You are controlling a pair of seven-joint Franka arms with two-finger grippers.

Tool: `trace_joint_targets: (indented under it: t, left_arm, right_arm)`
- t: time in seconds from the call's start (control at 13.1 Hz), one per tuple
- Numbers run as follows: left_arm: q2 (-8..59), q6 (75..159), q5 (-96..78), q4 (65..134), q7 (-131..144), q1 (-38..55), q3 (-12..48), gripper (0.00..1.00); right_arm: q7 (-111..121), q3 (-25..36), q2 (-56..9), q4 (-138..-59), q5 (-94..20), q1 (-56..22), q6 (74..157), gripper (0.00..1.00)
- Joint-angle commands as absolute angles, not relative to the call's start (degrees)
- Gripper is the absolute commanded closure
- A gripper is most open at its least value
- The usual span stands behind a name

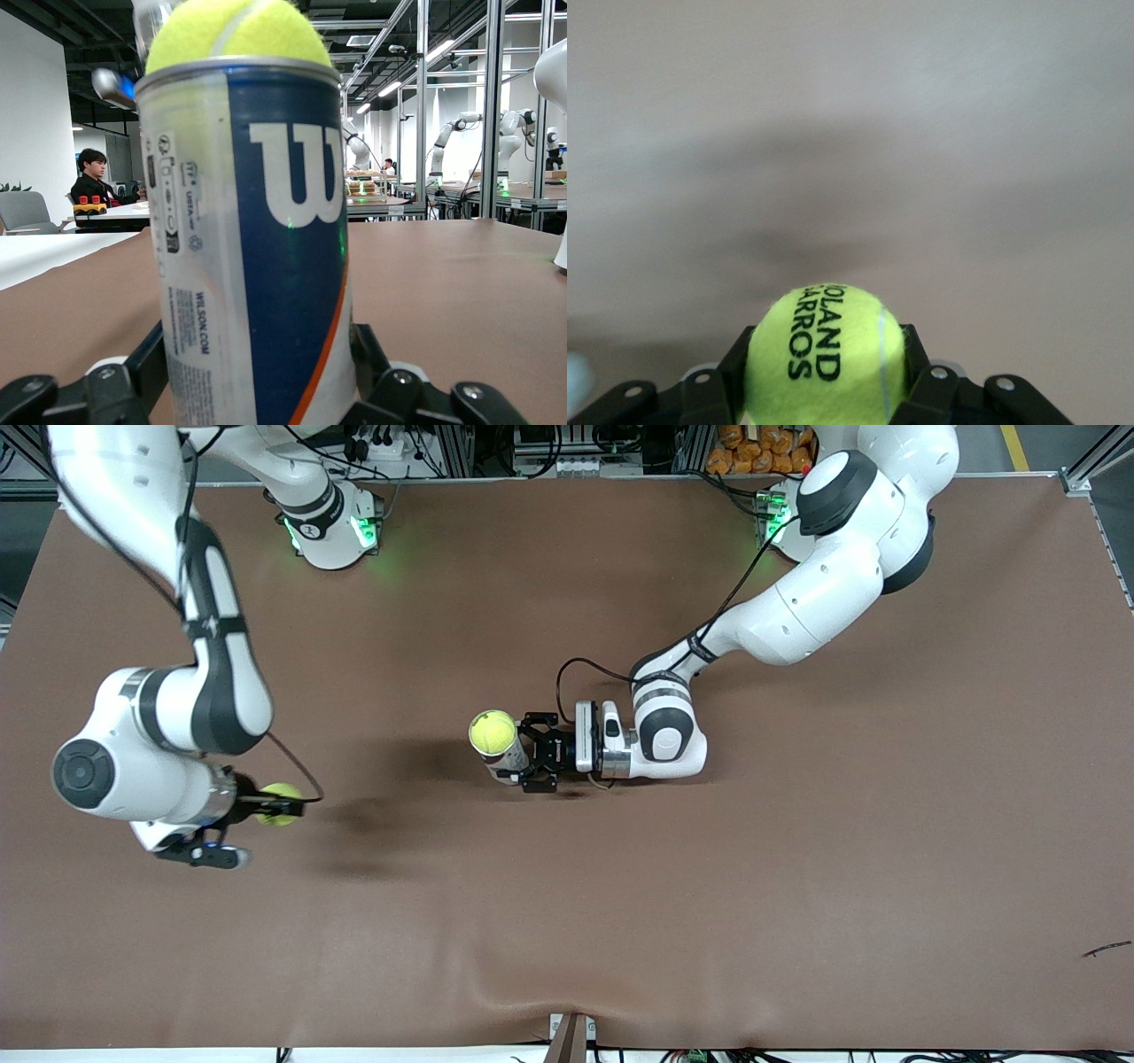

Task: Insert tennis ball vertically with right arm
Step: 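Carry the second ball with the right gripper to the can opening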

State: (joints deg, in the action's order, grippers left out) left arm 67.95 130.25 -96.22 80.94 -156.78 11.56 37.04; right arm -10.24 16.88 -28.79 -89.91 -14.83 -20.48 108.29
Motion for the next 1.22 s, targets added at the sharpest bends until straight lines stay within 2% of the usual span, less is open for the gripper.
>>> trace_joint_targets:
  t: [0.0, 0.15, 0.61, 1.15]
  left_arm:
    - [68.6, 129.2, -99.0, 80.7, -163.0, 11.6, 37.2, 0.14]
    - [68.6, 129.2, -99.0, 80.7, -163.0, 11.6, 37.2, 0.14]
    - [68.6, 129.2, -99.0, 80.7, -163.0, 11.7, 37.2, 0.14]
    - [68.6, 129.2, -99.1, 80.7, -163.0, 11.7, 37.2, 0.14]
  right_arm:
    - [-23.0, 17.1, -28.0, -83.8, -19.4, -25.6, 99.1, 0.39]
    - [-33.2, 17.1, -26.5, -81.4, -23.1, -30.0, 95.9, 0.38]
    - [-52.6, 17.2, -26.0, -78.7, -25.4, -41.1, 96.4, 0.37]
    - [-57.0, 17.2, -29.3, -79.1, -25.4, -43.5, 100.1, 0.37]
